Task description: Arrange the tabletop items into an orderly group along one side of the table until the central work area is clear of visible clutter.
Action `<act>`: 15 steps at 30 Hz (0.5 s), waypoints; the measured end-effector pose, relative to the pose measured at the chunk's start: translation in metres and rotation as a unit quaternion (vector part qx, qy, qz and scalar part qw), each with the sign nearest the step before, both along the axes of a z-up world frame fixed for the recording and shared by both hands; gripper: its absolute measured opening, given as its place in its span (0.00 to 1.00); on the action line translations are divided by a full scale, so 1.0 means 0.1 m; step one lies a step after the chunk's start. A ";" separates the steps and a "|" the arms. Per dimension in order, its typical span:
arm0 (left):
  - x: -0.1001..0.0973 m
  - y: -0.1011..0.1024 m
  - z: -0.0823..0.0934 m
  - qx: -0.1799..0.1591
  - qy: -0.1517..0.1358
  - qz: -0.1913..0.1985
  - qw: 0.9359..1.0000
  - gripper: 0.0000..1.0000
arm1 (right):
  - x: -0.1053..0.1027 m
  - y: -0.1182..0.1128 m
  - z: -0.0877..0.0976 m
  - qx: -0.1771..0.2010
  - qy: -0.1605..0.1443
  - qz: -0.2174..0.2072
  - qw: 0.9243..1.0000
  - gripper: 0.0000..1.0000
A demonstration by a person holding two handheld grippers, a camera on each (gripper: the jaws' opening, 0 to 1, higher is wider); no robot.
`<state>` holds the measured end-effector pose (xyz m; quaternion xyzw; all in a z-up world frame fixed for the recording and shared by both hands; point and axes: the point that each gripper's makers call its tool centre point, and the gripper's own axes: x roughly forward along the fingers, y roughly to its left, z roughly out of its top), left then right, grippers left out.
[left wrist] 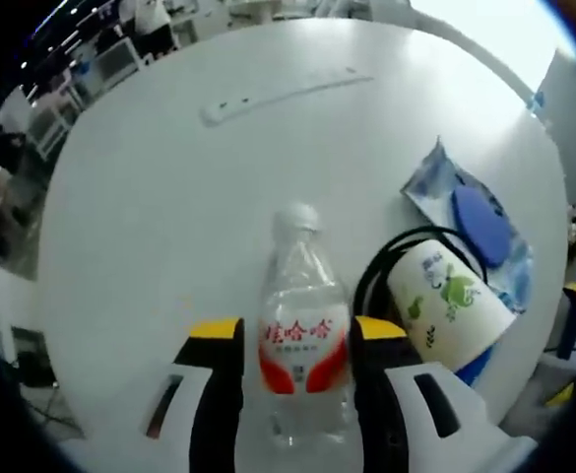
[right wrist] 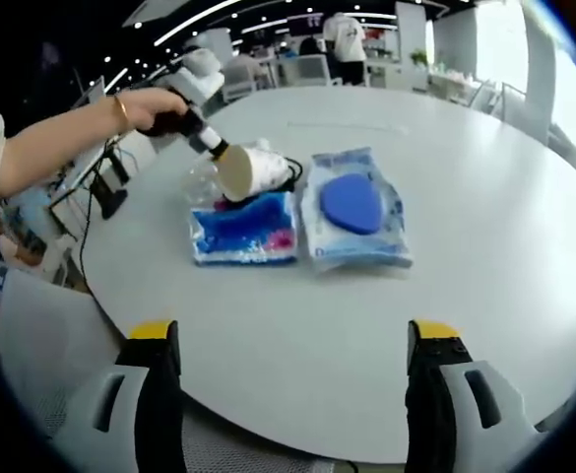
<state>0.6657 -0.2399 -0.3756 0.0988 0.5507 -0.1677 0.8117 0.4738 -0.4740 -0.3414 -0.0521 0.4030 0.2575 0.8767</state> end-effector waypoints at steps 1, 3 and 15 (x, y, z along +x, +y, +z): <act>-0.03 0.00 -0.01 -0.004 0.014 0.010 1.000 0.37 | 0.00 0.00 -0.01 -0.001 0.002 0.000 1.000 0.94; -0.03 0.00 -0.01 -0.007 0.032 0.013 0.999 0.35 | -0.01 -0.01 -0.01 -0.004 0.003 0.000 1.000 0.94; -0.05 -0.02 -0.05 0.029 0.080 -0.005 0.996 0.36 | 0.01 -0.03 0.01 0.001 -0.004 -0.006 1.000 0.93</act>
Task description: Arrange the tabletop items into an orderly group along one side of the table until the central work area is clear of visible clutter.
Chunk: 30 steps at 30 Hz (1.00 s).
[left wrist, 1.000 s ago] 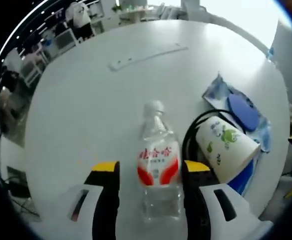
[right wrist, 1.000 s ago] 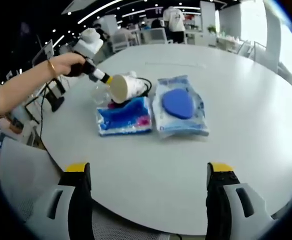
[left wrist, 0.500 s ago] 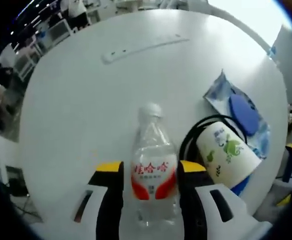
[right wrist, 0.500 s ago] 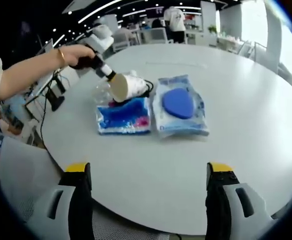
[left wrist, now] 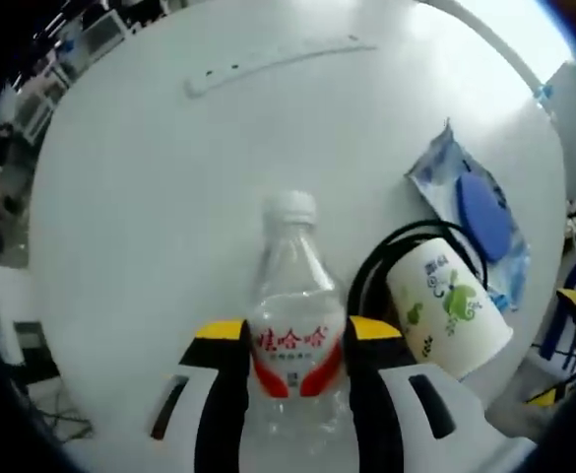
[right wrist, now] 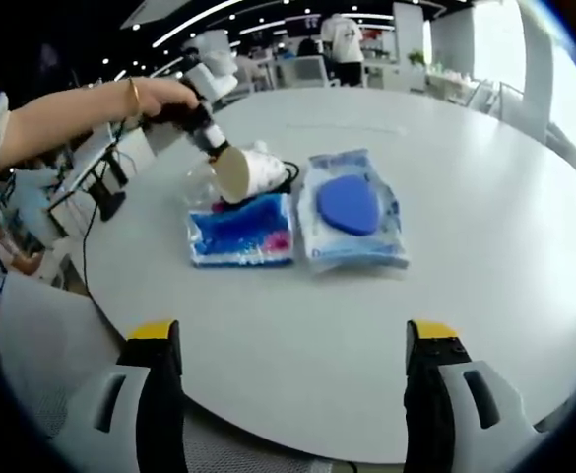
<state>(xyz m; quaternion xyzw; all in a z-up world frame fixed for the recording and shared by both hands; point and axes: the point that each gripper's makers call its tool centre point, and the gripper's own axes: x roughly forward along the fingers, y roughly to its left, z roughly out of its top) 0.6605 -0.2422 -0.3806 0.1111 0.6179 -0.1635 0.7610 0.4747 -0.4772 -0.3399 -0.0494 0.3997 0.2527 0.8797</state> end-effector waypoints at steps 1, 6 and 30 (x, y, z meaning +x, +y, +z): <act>0.00 0.00 -0.01 0.000 0.003 0.002 1.000 0.36 | 0.00 0.00 0.00 -0.001 0.001 0.001 1.000 0.93; -0.01 0.00 -0.06 -0.001 0.018 0.011 1.000 0.36 | -0.01 0.00 -0.01 -0.002 0.001 0.001 1.000 0.92; 0.21 0.04 0.22 -0.110 -0.105 0.059 0.987 0.34 | -0.03 0.03 -0.01 0.002 0.004 0.005 1.000 0.90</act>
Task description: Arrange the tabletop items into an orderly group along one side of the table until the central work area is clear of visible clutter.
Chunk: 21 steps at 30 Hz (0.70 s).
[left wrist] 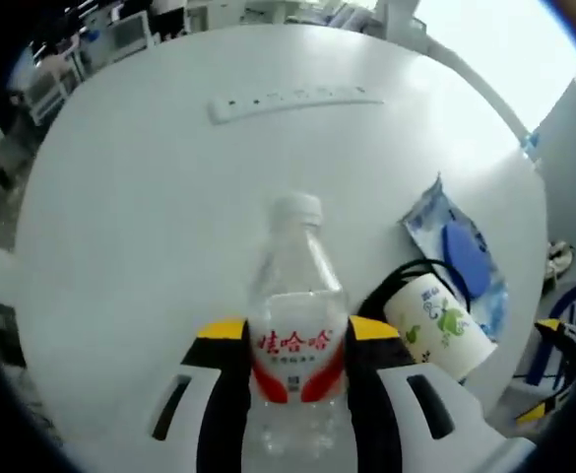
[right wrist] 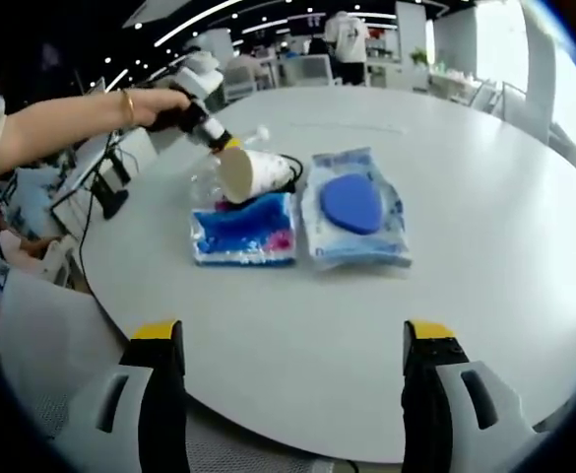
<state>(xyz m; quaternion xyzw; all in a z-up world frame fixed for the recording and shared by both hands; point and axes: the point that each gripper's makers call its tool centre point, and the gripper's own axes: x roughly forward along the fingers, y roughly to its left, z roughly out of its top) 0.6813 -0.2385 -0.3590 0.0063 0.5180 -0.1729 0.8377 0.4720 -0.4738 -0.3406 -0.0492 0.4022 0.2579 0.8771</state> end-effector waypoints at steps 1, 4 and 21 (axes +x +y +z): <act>0.03 0.00 0.05 -0.005 -0.014 0.001 1.000 0.34 | 0.00 -0.01 0.00 -0.001 -0.001 0.000 1.000 0.90; 0.04 0.05 0.12 -0.007 -0.019 0.016 1.000 0.34 | 0.00 0.00 0.00 -0.001 -0.001 -0.001 1.000 0.90; 0.21 0.42 0.48 -0.009 -0.173 0.087 0.981 0.34 | 0.06 0.07 0.13 0.025 -0.028 0.000 0.999 0.96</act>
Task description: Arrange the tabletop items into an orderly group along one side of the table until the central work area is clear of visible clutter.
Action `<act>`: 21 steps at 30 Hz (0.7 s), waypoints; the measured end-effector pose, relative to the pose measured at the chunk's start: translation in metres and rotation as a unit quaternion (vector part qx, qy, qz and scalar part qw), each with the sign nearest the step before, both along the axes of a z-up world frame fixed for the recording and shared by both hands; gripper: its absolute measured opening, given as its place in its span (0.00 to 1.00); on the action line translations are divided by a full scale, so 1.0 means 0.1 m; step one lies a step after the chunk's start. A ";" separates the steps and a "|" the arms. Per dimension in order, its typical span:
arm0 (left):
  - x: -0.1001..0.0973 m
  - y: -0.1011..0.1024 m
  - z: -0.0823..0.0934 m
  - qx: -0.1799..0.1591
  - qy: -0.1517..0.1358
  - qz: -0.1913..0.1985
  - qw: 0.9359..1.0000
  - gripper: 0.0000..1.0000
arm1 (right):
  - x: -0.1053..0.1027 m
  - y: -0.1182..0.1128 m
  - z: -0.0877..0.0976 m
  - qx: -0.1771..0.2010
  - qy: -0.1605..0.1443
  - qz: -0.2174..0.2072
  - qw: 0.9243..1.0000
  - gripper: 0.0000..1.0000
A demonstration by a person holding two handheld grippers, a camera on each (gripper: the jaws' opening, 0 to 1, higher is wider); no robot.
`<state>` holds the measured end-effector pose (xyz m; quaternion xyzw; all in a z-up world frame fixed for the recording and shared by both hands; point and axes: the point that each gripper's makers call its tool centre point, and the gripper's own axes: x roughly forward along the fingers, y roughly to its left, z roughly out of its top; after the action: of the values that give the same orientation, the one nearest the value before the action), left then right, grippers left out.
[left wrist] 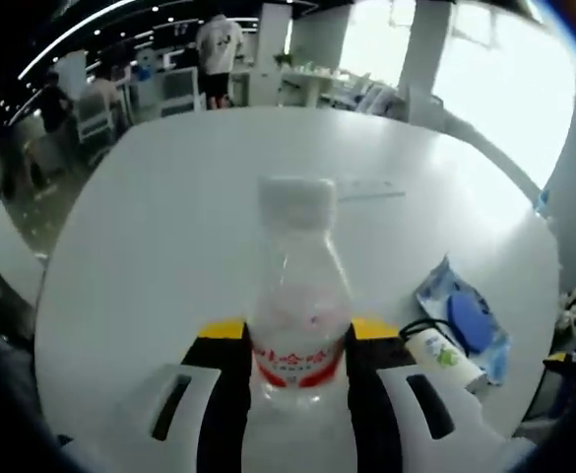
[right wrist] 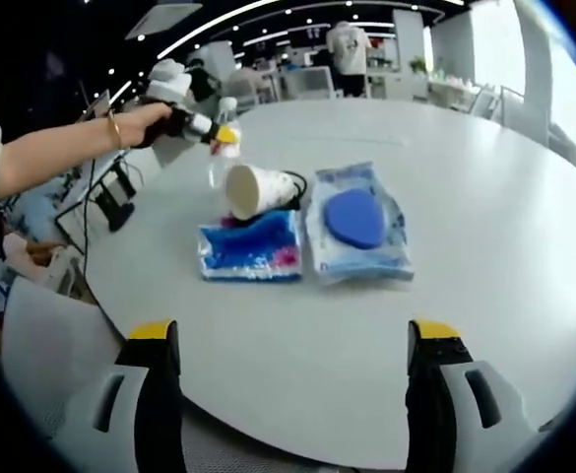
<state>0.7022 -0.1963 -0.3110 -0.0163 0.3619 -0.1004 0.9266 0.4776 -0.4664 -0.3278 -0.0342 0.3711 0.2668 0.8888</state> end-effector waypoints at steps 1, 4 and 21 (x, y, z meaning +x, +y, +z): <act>0.00 0.04 0.01 0.002 -0.011 0.010 1.000 0.34 | 0.00 0.01 0.01 0.001 -0.002 0.003 1.000 0.96; -0.05 0.11 -0.02 0.004 -0.019 0.029 0.999 0.34 | 0.00 0.03 0.01 0.001 -0.005 0.007 1.000 0.97; -0.07 0.21 -0.03 0.048 -0.062 0.086 0.993 0.34 | 0.05 0.06 0.09 -0.005 -0.036 0.023 0.999 0.99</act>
<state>0.6952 -0.1748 -0.3141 0.0037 0.3051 -0.0040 0.9523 0.4822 -0.4606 -0.3184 -0.0563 0.3393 0.2842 0.8949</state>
